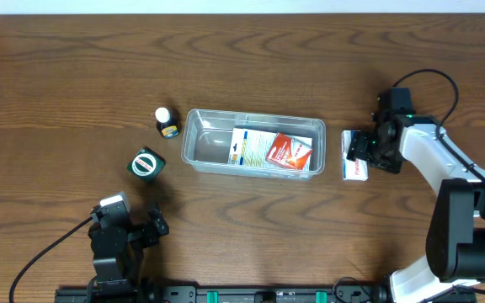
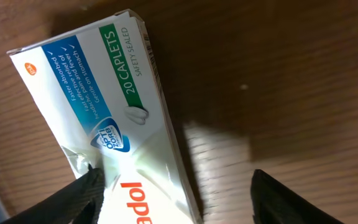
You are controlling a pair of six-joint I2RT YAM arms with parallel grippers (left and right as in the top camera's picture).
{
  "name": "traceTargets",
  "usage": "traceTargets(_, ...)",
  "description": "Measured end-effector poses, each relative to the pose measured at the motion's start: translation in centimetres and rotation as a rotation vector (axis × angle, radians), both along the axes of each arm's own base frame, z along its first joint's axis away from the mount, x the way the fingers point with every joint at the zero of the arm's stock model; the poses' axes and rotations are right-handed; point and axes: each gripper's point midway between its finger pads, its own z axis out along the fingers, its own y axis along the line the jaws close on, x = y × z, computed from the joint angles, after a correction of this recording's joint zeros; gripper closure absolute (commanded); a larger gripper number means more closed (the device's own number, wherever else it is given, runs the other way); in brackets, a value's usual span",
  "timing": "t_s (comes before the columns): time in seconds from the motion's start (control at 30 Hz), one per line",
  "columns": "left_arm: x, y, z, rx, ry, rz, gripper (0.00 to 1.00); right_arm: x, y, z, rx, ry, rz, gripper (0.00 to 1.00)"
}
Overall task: Pack container
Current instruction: 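Release the red box and move the right gripper to Panadol box, then grasp the white Panadol box with the right gripper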
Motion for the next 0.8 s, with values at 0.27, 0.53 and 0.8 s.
traceTargets(0.27, 0.0, 0.0, 0.0, 0.000, 0.000, 0.000, 0.02, 0.7, 0.1, 0.1, -0.015, -0.035, 0.097, 0.04)
traceTargets(0.53, 0.0, 0.0, 0.0, 0.000, 0.000, 0.000, 0.02, 1.8, 0.0, 0.6, -0.030, -0.089, 0.153, 0.10)
traceTargets(0.8, 0.0, 0.0, 0.0, 0.000, 0.000, 0.000, 0.02, 3.0, 0.0, 5.2, -0.044, -0.233, 0.165, 0.18)
